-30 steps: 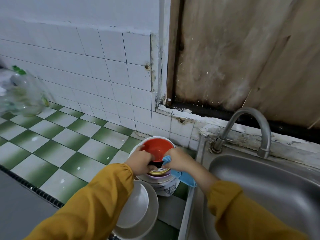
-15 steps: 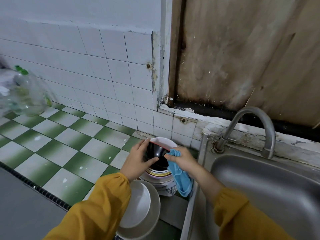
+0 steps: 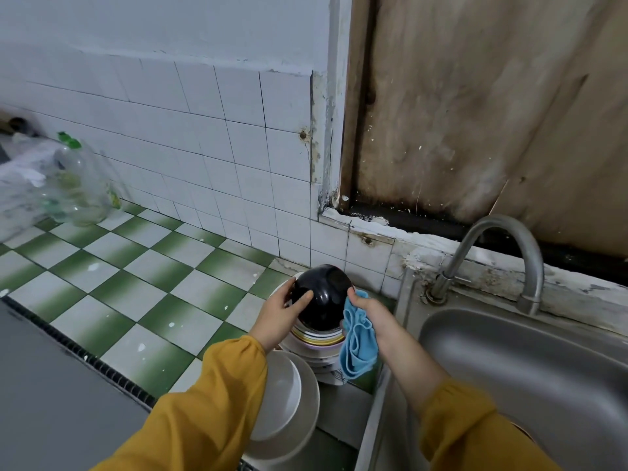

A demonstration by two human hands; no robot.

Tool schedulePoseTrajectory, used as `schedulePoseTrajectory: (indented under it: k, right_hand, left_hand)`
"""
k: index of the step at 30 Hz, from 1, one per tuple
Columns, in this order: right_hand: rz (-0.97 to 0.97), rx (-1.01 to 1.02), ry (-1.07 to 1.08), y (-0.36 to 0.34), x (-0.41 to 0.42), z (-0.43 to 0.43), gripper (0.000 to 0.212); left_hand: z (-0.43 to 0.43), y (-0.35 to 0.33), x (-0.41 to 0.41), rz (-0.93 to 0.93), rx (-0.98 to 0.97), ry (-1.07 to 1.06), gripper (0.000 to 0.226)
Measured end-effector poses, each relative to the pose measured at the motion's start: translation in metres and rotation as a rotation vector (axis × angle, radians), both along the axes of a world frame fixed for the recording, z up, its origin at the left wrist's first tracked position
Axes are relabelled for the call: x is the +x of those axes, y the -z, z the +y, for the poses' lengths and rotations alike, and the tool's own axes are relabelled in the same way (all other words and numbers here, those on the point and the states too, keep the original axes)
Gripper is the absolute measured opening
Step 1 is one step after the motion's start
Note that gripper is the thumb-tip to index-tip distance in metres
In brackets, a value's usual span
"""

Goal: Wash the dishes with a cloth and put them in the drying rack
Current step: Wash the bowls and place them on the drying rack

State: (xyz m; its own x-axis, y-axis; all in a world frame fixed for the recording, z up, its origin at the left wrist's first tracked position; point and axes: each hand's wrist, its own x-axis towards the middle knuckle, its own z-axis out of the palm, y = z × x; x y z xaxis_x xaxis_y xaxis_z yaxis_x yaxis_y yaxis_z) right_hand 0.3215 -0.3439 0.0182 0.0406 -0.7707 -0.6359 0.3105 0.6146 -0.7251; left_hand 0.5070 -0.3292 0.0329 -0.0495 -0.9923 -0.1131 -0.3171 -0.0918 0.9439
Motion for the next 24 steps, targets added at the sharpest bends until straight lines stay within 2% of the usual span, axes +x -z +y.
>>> schedulePoseTrajectory:
  k: [3, 7, 10, 12, 14, 17, 19, 21, 23, 24]
  right_hand:
    - [-0.139, 0.008, 0.025, -0.004, -0.005, 0.003, 0.027]
    - [-0.447, 0.056, -0.033, -0.006, -0.017, 0.016, 0.045]
    - [-0.714, 0.020, -0.111, -0.008, -0.026, 0.034, 0.057]
    - [-0.852, -0.042, -0.124, -0.012, -0.035, 0.049, 0.051]
    - [-0.893, -0.071, -0.129, -0.021, -0.046, 0.067, 0.045]
    - [-0.780, -0.048, -0.002, -0.038, -0.069, 0.093, 0.043]
    - [-0.642, -0.003, 0.150, -0.047, -0.087, 0.115, 0.035]
    - [-0.510, 0.001, 0.248, -0.051, -0.105, 0.136, 0.044]
    - [-0.298, -0.054, 0.283, -0.059, -0.117, 0.158, 0.049]
    - [-0.172, -0.106, 0.367, -0.061, -0.124, 0.167, 0.050]
  left_hand:
    - [0.002, 0.000, -0.006, 0.078, 0.051, -0.046, 0.044]
    - [0.006, -0.005, -0.019, 0.219, 0.131, -0.106, 0.043]
    - [0.016, -0.018, -0.037, 0.499, 0.281, -0.225, 0.049]
    - [0.027, -0.028, -0.051, 0.733, 0.358, -0.238, 0.048]
    - [0.040, -0.038, -0.065, 0.904, 0.379, -0.240, 0.043]
    - [0.065, -0.056, -0.092, 1.004, 0.424, -0.263, 0.036]
    - [0.082, -0.062, -0.114, 0.973, 0.455, -0.284, 0.029]
    - [0.094, -0.063, -0.132, 0.912, 0.457, -0.297, 0.024]
    - [0.102, -0.060, -0.145, 0.890, 0.438, -0.316, 0.025]
    - [0.106, -0.060, -0.152, 0.865, 0.430, -0.307, 0.027]
